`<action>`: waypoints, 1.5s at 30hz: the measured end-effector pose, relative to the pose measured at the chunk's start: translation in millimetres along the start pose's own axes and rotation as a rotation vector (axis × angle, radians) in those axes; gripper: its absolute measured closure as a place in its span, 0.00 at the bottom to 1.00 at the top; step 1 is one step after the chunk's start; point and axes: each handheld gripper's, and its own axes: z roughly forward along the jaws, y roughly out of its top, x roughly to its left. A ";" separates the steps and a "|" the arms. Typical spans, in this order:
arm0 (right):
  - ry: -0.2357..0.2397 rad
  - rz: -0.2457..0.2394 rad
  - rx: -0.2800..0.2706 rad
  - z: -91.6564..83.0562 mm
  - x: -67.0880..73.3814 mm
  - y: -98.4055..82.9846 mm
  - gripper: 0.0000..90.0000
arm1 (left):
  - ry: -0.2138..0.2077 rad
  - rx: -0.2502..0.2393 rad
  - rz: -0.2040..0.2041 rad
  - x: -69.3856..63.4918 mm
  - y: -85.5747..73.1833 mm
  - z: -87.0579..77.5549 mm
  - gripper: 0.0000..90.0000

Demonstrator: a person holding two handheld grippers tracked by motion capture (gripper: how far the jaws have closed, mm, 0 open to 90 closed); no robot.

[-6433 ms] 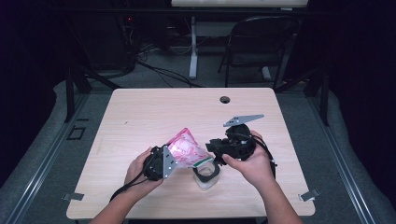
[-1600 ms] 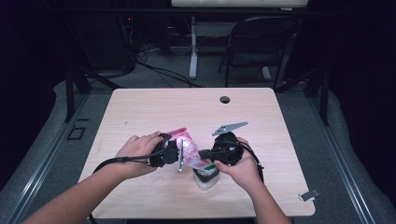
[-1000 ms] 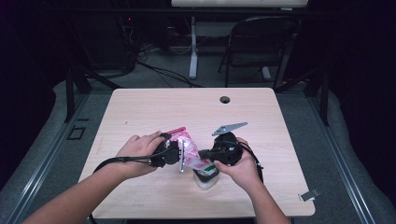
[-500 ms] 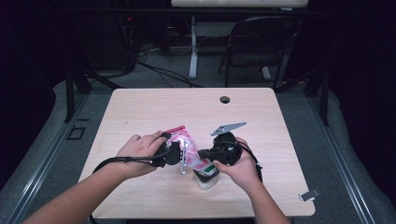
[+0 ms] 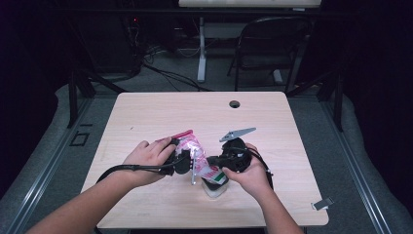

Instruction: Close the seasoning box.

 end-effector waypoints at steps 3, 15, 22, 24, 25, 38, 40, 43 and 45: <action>0.000 0.000 0.000 0.0 -0.4 0.0 1.00 | 0.003 0.004 0.003 0.1 0.6 -0.5 0.70; -0.004 0.003 0.003 1.0 -1.9 -1.2 1.00 | 0.022 0.015 0.030 -0.6 3.2 -3.7 0.71; -0.019 -0.005 0.015 2.3 -1.9 -2.1 1.00 | 0.035 0.014 0.043 -2.4 4.4 -4.9 0.71; -0.021 -0.001 0.015 2.3 -1.9 -2.5 1.00 | 0.036 0.011 0.040 -2.6 4.3 -5.7 0.71; -0.020 -0.003 0.014 2.1 -2.2 -2.6 1.00 | 0.034 0.010 0.037 -2.6 4.1 -6.0 0.71; -0.030 0.005 0.014 3.8 -3.3 -4.0 1.00 | 0.050 0.009 0.063 -3.7 5.0 -10.9 0.72; -0.036 0.004 0.016 3.7 -3.8 -4.0 1.00 | 0.052 0.008 0.067 -3.9 5.5 -11.5 0.72; -0.040 0.005 0.017 3.8 -4.7 -4.4 1.00 | 0.051 0.005 0.068 -3.8 5.8 -12.0 0.73; -0.042 0.007 0.017 4.2 -5.1 -4.8 1.00 | 0.050 0.004 0.069 -4.5 6.0 -12.0 0.73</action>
